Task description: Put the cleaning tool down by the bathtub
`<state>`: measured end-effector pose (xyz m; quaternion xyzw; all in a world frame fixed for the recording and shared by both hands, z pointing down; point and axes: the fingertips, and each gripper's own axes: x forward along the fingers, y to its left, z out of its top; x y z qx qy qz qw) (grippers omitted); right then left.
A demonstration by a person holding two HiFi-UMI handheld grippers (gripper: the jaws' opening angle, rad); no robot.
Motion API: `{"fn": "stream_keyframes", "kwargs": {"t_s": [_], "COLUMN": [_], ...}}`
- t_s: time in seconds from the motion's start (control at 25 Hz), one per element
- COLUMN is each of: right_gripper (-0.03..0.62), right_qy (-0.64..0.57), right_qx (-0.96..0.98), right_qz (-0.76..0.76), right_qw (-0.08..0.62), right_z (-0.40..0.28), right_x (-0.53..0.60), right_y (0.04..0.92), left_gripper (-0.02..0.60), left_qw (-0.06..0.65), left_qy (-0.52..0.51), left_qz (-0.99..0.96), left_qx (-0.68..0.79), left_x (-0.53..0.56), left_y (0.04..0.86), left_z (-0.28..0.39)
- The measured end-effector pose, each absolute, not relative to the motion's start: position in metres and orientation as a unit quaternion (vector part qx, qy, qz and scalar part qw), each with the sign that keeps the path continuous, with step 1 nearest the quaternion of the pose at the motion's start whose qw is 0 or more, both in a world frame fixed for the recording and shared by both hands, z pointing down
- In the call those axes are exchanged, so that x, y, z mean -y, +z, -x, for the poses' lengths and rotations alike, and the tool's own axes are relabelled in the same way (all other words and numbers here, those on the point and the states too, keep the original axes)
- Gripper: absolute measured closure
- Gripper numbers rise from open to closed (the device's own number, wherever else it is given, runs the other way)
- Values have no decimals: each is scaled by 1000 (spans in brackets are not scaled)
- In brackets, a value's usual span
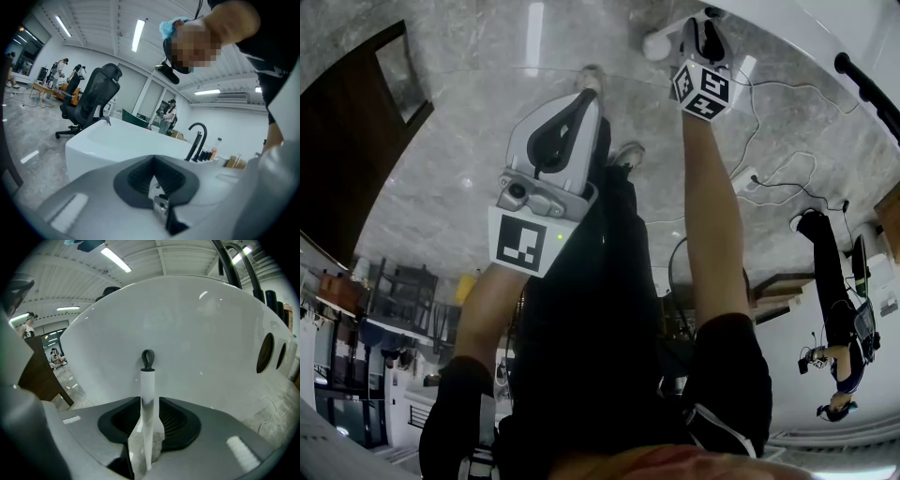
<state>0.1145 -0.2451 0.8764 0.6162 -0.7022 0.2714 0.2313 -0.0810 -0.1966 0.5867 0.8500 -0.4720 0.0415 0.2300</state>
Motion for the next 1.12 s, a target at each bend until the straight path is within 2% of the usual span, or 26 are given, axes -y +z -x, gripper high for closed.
{"fn": "stream_keyframes", "kwargs": {"t_s": [0.36, 0.68, 1.12], "right_gripper": [474, 592, 594], "right_qy": [270, 283, 300], "right_qx": [702, 698, 689], "right_qz": [-618, -612, -621], "right_qw": [228, 239, 223], "right_z": [-112, -107, -112], "right_x": [232, 210, 179], "right_y": [859, 842, 785], "left_gripper": [574, 574, 574], "left_qw": [224, 220, 200], "left_qy": [33, 26, 7], "left_qz": [-850, -849, -851], "left_qx": [475, 480, 485], "left_x": [185, 170, 142], "left_y": [570, 554, 501], "left_z": [81, 79, 63]}}
